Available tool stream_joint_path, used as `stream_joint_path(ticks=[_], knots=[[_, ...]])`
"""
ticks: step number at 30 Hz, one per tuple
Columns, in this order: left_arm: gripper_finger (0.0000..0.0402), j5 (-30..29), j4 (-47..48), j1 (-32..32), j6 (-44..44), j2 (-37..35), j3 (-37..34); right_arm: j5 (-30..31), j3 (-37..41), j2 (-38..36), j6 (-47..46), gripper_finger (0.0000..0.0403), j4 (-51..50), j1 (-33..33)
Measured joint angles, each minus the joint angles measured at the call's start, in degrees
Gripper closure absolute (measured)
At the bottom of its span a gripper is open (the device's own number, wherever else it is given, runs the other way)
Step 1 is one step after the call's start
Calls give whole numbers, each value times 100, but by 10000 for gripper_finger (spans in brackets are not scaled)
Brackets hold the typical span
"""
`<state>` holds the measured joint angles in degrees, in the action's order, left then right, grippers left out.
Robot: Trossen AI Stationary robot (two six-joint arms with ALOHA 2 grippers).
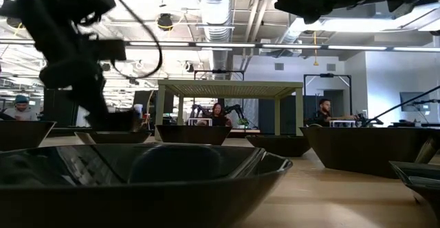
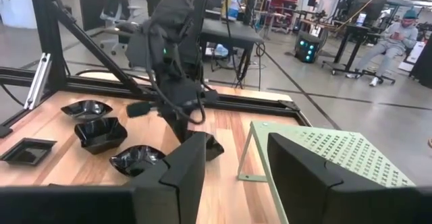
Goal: Pick & Place Mini shaped plates
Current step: Put the distorted square plate on the shelf
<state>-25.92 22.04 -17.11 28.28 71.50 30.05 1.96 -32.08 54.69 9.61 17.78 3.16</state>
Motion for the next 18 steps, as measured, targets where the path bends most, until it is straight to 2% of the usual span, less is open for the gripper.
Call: stream_joint_path(ticks=[5,10,14,18], knots=[[396,-448,16,-347,-502,-186,650,0,-2,-1,0,246,15,0],[397,-846,38,-458,-1709,-156,1524,0,-2,-2,2,250,15,0],[396,-1036,50,-80,-2639,-150,2056,0,-2,-2,2,254,37,0],[395,-887,44,717,-3343,-165,2351,0,-2,-2,2,255,87,0]])
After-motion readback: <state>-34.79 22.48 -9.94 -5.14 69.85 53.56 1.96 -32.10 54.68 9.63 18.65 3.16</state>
